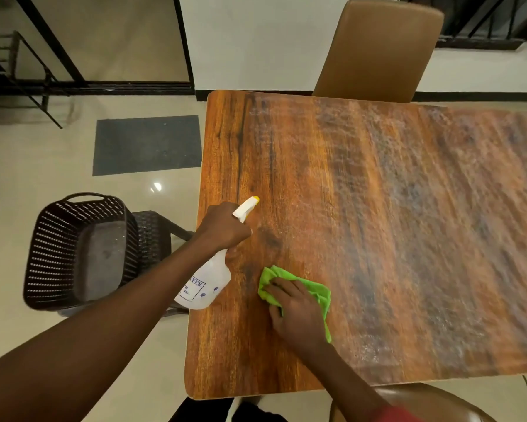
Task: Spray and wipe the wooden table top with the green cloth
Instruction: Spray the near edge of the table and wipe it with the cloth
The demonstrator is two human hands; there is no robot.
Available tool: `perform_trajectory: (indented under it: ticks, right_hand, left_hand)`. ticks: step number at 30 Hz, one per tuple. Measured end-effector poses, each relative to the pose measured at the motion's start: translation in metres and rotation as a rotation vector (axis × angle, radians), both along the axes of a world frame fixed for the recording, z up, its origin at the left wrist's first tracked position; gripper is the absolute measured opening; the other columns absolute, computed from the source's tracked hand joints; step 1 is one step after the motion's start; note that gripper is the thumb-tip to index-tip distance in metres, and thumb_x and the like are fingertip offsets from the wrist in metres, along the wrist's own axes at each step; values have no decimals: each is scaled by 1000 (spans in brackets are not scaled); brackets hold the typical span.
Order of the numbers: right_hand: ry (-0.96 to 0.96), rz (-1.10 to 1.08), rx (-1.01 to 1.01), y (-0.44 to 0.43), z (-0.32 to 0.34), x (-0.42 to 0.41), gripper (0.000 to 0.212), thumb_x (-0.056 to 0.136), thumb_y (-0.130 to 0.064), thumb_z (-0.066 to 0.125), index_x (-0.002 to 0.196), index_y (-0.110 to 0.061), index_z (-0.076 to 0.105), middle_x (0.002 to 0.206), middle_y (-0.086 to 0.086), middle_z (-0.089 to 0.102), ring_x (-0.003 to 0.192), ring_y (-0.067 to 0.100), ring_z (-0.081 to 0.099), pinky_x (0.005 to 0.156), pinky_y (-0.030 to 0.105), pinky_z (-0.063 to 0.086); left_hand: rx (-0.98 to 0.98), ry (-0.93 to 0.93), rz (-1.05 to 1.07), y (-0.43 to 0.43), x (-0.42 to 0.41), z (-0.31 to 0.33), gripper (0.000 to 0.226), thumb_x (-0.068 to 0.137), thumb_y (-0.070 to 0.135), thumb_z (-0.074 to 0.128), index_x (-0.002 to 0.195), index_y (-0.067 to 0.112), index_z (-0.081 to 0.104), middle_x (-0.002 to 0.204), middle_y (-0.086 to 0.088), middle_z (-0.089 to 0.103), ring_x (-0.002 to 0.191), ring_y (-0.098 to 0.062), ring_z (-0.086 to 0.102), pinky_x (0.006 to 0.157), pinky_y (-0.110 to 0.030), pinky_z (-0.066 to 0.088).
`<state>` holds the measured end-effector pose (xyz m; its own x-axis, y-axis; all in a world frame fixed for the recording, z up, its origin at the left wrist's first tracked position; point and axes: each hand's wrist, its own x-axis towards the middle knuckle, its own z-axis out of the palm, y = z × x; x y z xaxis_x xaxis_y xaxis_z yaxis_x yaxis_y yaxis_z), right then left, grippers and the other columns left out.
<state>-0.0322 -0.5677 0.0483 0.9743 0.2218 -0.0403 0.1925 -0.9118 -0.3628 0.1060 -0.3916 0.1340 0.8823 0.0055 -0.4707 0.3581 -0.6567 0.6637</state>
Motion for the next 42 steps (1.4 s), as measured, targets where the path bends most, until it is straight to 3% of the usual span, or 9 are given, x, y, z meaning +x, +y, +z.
perform_trajectory:
  ticks: [6,12,16,21,25,32,36,40,42]
  right_hand:
    - [54,-109,-7,6,4,78,38,87,-19,59,125,-22,62,131,-4,57,120,23,48,82,40,50]
    - [11,-134,17,14,3,66,35,78,-18,68,112,-21,69,119,-4,65,108,23,58,73,38,55]
    - [-14,-81,39,16,-3,35,38,71,-19,74,109,-24,70,114,-7,66,103,19,60,72,34,56]
    - [-65,-122,13,22,-4,92,39,71,-12,74,110,-19,70,115,-2,66,101,24,60,68,38,56]
    - [-71,-164,-12,32,-6,122,37,72,-14,70,109,-17,70,116,0,67,101,28,59,80,44,50]
    - [-135,-17,31,40,-13,64,41,73,-22,64,113,-23,67,119,-6,64,104,17,50,86,39,47]
    - [-171,7,-1,38,-15,97,41,75,-19,63,116,-22,67,121,-3,64,106,21,55,87,39,47]
    - [-120,-75,-61,39,-13,138,38,78,-15,66,115,-20,68,121,-1,65,107,26,58,91,47,43]
    - [-129,-74,-19,42,-12,137,37,76,-11,70,112,-18,69,119,0,66,103,27,59,89,45,45]
  left_hand:
    - [-3,5,-10,1,13,0,44,83,14,71,123,5,53,101,-11,57,80,-25,58,67,-32,50]
    - [-7,11,-17,9,20,-7,42,82,15,71,120,5,55,102,-14,60,76,-24,57,62,-30,48]
    - [-24,27,-3,12,31,-8,44,83,14,71,122,6,53,94,-8,55,67,-21,57,52,-25,43]
    - [-24,31,-12,13,40,-9,47,83,14,71,125,7,51,101,-11,56,70,-25,59,53,-27,46]
    - [-33,30,-2,20,46,-12,40,80,13,71,116,4,57,96,-14,59,67,-26,60,58,-33,53]
    - [-21,20,21,30,66,-14,18,79,12,69,92,8,58,76,-7,56,63,-23,56,59,-30,46]
    - [-39,-1,22,30,76,-11,24,80,12,70,99,9,55,83,-8,56,72,-25,57,63,-32,47]
    - [-57,-2,27,32,77,-11,17,80,9,68,93,9,56,79,-9,55,61,-27,57,54,-28,46]
    - [-46,-2,36,34,77,-11,18,81,9,67,92,10,54,79,-10,55,57,-28,57,49,-26,44]
